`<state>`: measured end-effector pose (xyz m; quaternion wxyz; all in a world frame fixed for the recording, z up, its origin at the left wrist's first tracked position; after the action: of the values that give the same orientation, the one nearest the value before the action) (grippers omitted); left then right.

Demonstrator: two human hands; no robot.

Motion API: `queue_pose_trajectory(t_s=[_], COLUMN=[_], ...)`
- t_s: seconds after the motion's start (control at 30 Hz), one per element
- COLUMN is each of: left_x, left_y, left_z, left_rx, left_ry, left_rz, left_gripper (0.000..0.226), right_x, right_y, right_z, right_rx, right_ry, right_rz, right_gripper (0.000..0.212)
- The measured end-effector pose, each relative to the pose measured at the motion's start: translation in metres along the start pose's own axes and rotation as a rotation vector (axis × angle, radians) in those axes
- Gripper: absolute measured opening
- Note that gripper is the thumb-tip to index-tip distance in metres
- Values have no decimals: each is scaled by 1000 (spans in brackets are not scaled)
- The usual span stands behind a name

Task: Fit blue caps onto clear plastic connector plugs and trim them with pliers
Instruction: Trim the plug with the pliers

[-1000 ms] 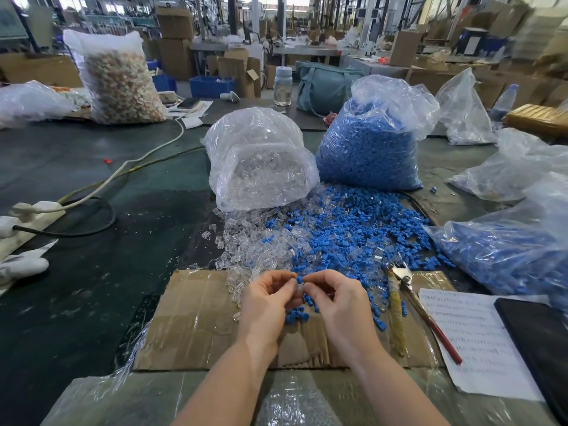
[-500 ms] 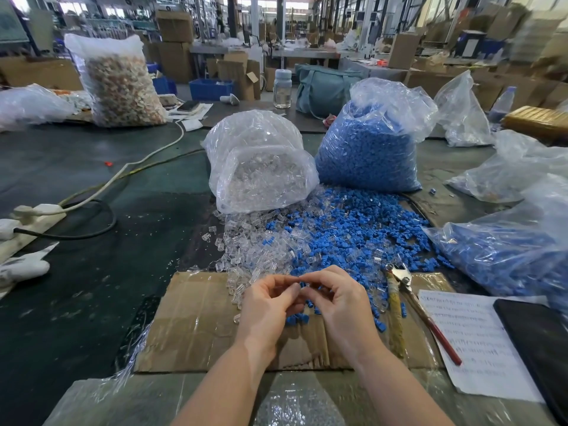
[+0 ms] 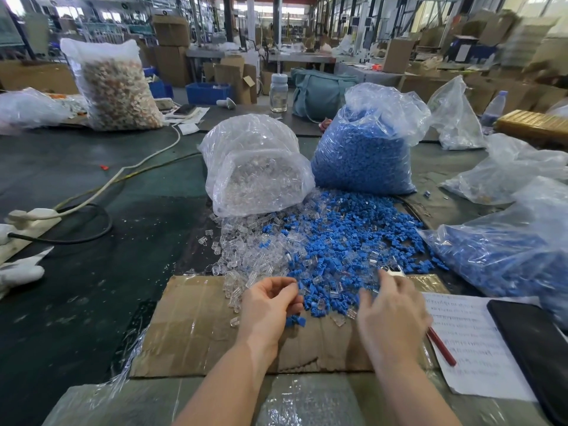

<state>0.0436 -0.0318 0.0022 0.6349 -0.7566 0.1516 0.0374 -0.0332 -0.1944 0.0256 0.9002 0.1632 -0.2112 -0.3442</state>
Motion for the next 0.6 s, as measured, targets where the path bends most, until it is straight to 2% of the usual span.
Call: queue_pose_trajectory(t_s=[0.1,0.17,0.23,0.3,0.4,0.53,0.6], left_x=[1,2,3,4,5,7,9], left_y=[0,1,0,-1,-5,-10,-15], left_z=[0,-1,-2,-3,-4,-5,-6], left_rx=[9,6,-2,-19,-56,-122,-173], left_ry=[-8,-6,-6,-7,-5,8,20], left_rz=[-2,5,11,15,35,82,105], left_gripper=[6,6,5,6,6,6,6], right_x=[7,9,11,13,16,26,29], right_y=[-28,-40,-45,-43,-36,-28,-16], right_z=[-2,-6,-8,-9,-4,5,10], right_rx=[-228,-282,-307,-312,-247,-153,43], right_ry=[198,317,366,351,315,280,276], right_rz=[-219,-289,-308,-279,-248,-138,-19], right_gripper=[58,67,68,56,22,23,15])
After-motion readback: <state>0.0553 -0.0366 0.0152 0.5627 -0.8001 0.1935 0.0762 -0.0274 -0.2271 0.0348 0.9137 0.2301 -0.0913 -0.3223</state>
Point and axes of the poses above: each hand's wrist, its own x-axis towards the middle knuckle, its own z-axis out of the back of the hand, y = z × x, the point moved 4 cm from there along x, towards the middle knuckle, and after that the axes turned 2 degrees about x, right-handed, at the moved point
